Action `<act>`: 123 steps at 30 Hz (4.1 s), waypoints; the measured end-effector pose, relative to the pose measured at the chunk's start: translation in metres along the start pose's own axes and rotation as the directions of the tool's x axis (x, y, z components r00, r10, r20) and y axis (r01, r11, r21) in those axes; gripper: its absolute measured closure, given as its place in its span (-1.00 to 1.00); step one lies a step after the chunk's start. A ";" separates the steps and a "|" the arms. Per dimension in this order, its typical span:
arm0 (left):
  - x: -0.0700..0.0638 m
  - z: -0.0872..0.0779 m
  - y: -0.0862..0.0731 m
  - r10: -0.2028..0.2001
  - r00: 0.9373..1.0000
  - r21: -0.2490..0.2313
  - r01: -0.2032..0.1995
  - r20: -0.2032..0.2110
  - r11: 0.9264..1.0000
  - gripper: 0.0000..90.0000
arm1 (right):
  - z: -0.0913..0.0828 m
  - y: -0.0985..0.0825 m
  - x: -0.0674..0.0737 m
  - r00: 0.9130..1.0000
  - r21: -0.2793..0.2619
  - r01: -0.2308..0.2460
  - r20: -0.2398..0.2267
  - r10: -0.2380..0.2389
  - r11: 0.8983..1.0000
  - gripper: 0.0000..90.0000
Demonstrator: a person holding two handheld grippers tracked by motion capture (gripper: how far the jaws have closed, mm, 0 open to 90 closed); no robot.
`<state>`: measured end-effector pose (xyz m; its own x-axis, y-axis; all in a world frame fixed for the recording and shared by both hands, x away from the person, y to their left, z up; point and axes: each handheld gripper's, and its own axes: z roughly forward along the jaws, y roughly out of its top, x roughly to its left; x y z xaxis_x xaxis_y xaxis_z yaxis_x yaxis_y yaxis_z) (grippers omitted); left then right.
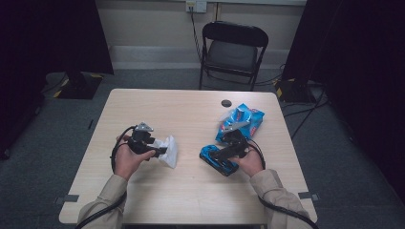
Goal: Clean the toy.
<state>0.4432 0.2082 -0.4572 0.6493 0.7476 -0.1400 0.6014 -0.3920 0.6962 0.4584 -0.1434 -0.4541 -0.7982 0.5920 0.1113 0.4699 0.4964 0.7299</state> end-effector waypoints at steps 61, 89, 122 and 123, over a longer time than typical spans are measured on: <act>-0.005 -0.040 -0.053 0.025 0.997 -0.020 -0.023 0.069 1.000 -0.62 | -0.079 -0.064 -0.008 0.999 -0.065 -0.047 0.020 0.048 0.997 -0.66; 0.000 -0.049 -0.084 0.049 0.997 0.002 -0.049 0.057 0.999 -0.63 | -0.096 -0.117 -0.015 0.994 -0.053 -0.095 0.050 0.098 0.994 -0.69; 0.006 -0.044 -0.102 0.122 0.992 0.034 -0.123 0.016 0.992 -0.65 | -0.088 -0.147 -0.018 0.991 0.015 0.002 0.131 -0.004 1.000 -0.75; 0.006 -0.044 -0.102 0.122 0.992 0.034 -0.123 0.016 0.992 -0.66 | -0.088 -0.147 -0.018 0.991 0.015 0.002 0.131 -0.004 1.000 -0.75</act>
<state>0.3652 0.2763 -0.4980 0.7256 0.6850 -0.0653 0.5323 -0.4987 0.6841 0.3704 -0.2827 -0.5038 -0.7439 0.6680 0.0194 0.4741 0.5071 0.7198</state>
